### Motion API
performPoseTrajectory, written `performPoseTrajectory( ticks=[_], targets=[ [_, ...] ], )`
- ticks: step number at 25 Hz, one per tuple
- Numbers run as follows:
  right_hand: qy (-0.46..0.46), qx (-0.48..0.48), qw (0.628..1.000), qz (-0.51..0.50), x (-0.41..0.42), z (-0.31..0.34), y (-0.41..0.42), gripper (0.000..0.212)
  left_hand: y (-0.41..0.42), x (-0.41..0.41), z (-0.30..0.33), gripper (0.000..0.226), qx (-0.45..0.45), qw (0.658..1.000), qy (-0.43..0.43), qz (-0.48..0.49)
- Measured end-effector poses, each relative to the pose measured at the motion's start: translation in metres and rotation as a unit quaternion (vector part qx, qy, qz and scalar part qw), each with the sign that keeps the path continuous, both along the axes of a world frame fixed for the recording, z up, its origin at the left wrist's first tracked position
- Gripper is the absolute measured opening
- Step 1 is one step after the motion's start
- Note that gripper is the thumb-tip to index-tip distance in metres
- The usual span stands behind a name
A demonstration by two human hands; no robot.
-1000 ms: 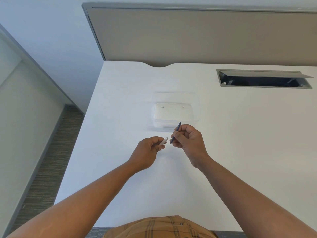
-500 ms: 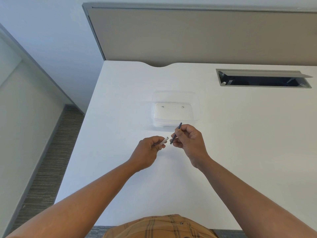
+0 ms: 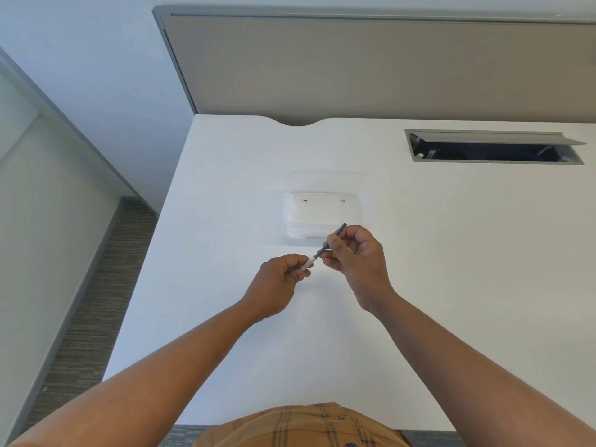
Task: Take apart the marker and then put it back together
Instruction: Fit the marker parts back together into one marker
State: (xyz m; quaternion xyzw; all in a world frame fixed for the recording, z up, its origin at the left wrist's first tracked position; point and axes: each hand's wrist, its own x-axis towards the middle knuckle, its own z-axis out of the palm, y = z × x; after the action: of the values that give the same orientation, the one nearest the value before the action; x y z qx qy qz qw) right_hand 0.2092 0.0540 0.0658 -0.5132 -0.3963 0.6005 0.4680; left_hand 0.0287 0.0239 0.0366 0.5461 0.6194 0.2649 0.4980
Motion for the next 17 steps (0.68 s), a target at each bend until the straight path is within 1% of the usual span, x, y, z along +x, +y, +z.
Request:
performPoseTrajectory(
  ticks=[5,8,11,13,15,17],
  targets=[
    [-0.025,0.008,0.999,0.022,0.0003,0.0009,-0.001,0.009,0.0014,-0.0006,-0.0008,0.027,0.0,1.0,-0.002,0.004],
    [-0.048,0.006,0.997,0.052,0.0008,0.0019,-0.0009,0.01,0.0022,-0.0005,0.0007,0.028,0.006,1.0,-0.003,0.005],
    [-0.049,-0.005,0.996,0.074,0.0011,0.0019,-0.0026,0.009,0.003,0.0001,0.0011,0.029,0.009,1.0,-0.008,0.009],
    [-0.032,-0.023,0.997,0.069,0.0018,0.0011,-0.0033,0.01,0.0029,0.0006,0.0014,0.029,0.01,1.0,-0.009,0.013],
    [-0.018,-0.042,0.997,0.054,0.0028,-0.0013,-0.0026,0.017,0.0031,0.0015,0.002,0.029,0.011,1.0,-0.013,0.017],
    [-0.021,-0.053,0.998,0.036,0.0038,-0.0033,-0.0016,0.021,0.0029,0.0024,0.0029,0.029,0.012,0.999,-0.02,0.024]
  ],
)
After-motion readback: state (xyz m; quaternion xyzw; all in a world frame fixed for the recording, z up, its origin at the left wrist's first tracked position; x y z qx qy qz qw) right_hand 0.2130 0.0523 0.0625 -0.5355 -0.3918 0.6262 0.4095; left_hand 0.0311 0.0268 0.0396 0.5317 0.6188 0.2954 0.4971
